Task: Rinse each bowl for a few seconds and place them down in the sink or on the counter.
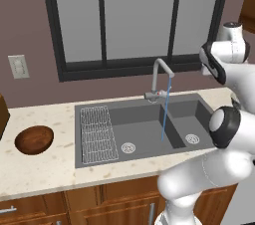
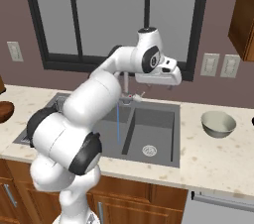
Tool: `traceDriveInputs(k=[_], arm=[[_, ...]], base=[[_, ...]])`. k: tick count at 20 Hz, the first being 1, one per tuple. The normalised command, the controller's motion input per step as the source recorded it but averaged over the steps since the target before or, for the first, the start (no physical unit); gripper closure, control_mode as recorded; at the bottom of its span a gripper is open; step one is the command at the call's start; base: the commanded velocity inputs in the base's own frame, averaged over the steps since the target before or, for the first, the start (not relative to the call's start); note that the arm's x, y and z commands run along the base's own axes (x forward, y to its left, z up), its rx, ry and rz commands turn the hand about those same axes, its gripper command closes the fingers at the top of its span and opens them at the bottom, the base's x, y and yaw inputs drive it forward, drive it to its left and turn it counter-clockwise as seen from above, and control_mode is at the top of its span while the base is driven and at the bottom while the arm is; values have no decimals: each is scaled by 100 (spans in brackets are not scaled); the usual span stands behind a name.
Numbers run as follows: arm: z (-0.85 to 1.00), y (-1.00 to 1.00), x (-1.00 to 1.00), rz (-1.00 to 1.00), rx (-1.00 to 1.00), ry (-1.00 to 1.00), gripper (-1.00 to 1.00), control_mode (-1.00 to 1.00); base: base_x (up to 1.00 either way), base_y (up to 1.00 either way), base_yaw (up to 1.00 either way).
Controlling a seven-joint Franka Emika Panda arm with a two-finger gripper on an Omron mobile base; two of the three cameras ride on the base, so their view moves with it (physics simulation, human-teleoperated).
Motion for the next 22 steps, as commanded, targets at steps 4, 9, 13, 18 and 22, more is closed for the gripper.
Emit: traceDriveInputs(k=[4,9,13,18,22], arm=[[-12,-2,-20,12,-9,13,-100,-100],[-11,-17,-10,14,-7,9,-100,-100],[-5,-24,-4,16,-4,5,-100,-100],[-6,-19,0,18,-1,5,-100,-100],[-11,-20,0,18,0,6,-100,-100]], base=[[0,0,0],[0,0,0],[0,0,0],[0,0,0],[0,0,0]])
